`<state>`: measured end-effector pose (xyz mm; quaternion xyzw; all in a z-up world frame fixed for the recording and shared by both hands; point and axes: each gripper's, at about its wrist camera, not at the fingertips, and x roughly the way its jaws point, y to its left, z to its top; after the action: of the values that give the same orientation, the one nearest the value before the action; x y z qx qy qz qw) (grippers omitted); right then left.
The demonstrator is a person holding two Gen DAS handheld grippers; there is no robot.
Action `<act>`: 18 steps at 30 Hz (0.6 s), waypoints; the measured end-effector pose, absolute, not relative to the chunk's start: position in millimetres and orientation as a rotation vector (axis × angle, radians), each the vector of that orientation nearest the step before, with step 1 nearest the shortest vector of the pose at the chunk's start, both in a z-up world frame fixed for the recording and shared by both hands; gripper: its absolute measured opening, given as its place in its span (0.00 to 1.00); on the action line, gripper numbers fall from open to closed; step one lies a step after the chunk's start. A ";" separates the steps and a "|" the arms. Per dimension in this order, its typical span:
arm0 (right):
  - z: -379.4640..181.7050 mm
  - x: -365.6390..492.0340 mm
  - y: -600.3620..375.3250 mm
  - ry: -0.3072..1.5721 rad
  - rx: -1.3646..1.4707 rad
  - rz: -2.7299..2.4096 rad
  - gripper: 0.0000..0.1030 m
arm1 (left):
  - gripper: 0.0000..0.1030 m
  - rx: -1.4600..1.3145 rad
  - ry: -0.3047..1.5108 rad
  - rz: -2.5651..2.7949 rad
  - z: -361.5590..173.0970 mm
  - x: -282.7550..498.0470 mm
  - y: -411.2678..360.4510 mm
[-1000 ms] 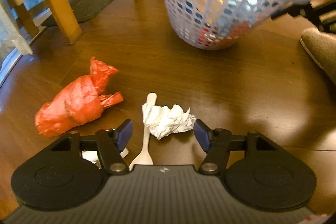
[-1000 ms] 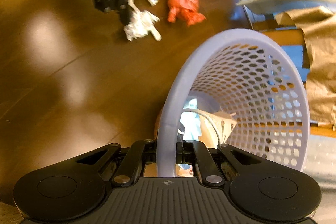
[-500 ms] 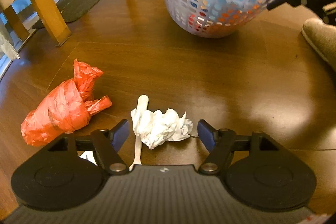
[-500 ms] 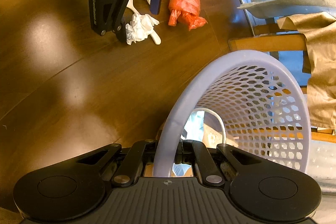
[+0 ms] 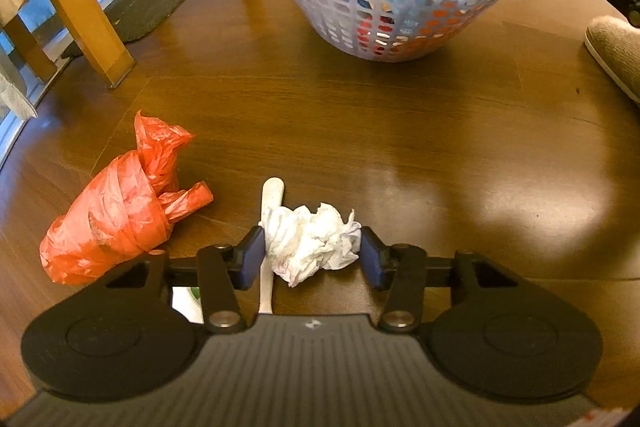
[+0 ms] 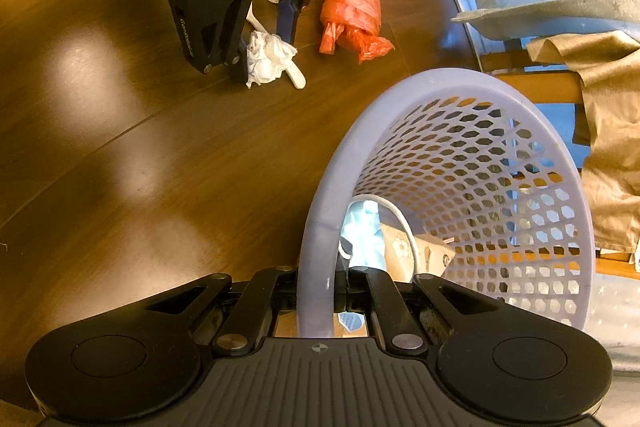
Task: Collect trash
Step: 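Grasp the white crumpled tissue with the left gripper, then carry the tissue over the basket and open the left gripper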
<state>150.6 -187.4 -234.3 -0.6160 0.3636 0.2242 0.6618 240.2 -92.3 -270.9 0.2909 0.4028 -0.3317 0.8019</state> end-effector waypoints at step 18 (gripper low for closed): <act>-231.9 149.1 -185.2 0.823 -1.373 0.500 0.02 | 0.20 0.598 0.815 -0.701 -239.4 230.3 -78.5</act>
<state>149.1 -185.2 -231.9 -0.6088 0.3651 0.2218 0.6685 230.3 -78.5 -239.4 0.2806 0.3821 -0.3288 0.8168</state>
